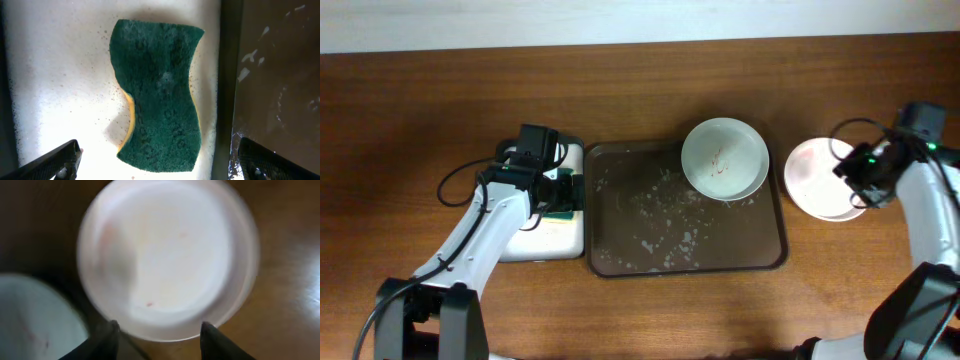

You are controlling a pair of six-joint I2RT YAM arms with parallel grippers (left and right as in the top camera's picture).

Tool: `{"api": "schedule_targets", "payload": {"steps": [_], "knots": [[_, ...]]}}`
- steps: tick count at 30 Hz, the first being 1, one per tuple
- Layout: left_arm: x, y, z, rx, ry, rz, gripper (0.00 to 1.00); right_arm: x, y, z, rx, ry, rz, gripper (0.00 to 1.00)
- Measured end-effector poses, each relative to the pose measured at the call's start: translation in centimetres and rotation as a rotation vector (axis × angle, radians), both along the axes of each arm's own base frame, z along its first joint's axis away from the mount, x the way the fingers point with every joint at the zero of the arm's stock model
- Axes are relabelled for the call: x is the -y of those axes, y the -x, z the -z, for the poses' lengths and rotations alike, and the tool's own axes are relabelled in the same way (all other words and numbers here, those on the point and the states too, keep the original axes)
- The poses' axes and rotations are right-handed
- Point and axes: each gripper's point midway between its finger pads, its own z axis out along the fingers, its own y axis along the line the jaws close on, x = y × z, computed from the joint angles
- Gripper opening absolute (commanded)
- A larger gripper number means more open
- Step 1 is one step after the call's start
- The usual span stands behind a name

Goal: Clean dirty plates on tray and stack at the side
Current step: 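Grasp the pale green plate with the right gripper and pull it to the tray center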

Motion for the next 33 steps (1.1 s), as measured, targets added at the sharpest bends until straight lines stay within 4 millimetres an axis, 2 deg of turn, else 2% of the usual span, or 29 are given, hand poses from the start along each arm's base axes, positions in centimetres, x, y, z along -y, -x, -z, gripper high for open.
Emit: {"api": "schedule_targets", "payload": {"steps": [2,4,5,6,10,12,14,15,17,19,22,24,26,28,30,31,33], "knots": [[0.0,0.0,0.0,0.000,0.000,0.000,0.98,-3.3,-1.6,-0.3,0.032,0.011,-0.134,0.54],[0.0,0.0,0.0,0.000,0.000,0.000,0.98,-5.5,-2.8,-0.4,0.063,0.033,-0.240,0.54],[0.0,0.0,0.0,0.000,0.000,0.000,0.98,-7.3,-3.3,0.2,0.056,0.038,-0.308,0.54],[0.0,0.0,0.0,0.000,0.000,0.000,0.98,-8.9,-3.5,1.6,0.025,0.033,-0.368,0.54],[0.0,0.0,0.0,0.000,0.000,0.000,0.98,-10.8,-3.8,5.6,-0.054,0.015,-0.432,0.53],[0.0,0.0,0.0,-0.001,0.000,0.000,0.98,-11.1,-4.2,7.2,-0.071,0.012,-0.447,0.40],[0.0,0.0,0.0,0.000,0.000,0.000,0.98,-11.3,-4.4,8.3,-0.077,0.003,-0.454,0.33],[0.0,0.0,0.0,0.000,0.000,0.000,0.98,-11.6,-4.5,8.5,-0.074,-0.011,-0.462,0.27],[0.0,0.0,0.0,0.000,0.000,0.000,0.98,-12.1,-4.7,9.1,-0.072,-0.035,-0.469,0.10],[0.0,0.0,0.0,0.000,0.000,0.000,0.98,-12.2,-4.7,9.3,-0.074,-0.044,-0.475,0.04],[0.0,0.0,0.0,0.000,0.000,0.000,0.98,-12.7,-4.5,9.3,-0.077,-0.073,-0.479,0.04],[0.0,0.0,0.0,0.000,0.000,0.000,0.99,-13.4,-3.4,9.4,-0.110,-0.118,-0.489,0.04],[0.0,0.0,0.0,0.000,0.000,0.000,0.98,-14.9,-1.9,9.4,-0.159,-0.168,-0.513,0.04],[0.0,0.0,0.0,0.000,0.000,0.000,0.98,-17.6,-0.7,9.2,-0.189,-0.236,-0.568,0.05],[0.0,0.0,0.0,0.000,0.000,0.000,0.99,-20.4,0.1,9.0,-0.200,-0.273,-0.633,0.38],[0.0,0.0,0.0,0.000,0.000,0.000,0.99,-22.1,0.6,8.9,-0.203,-0.292,-0.668,0.45],[0.0,0.0,0.0,0.000,0.000,0.000,0.98,-23.3,0.5,8.8,-0.185,-0.299,-0.702,0.45]]}}
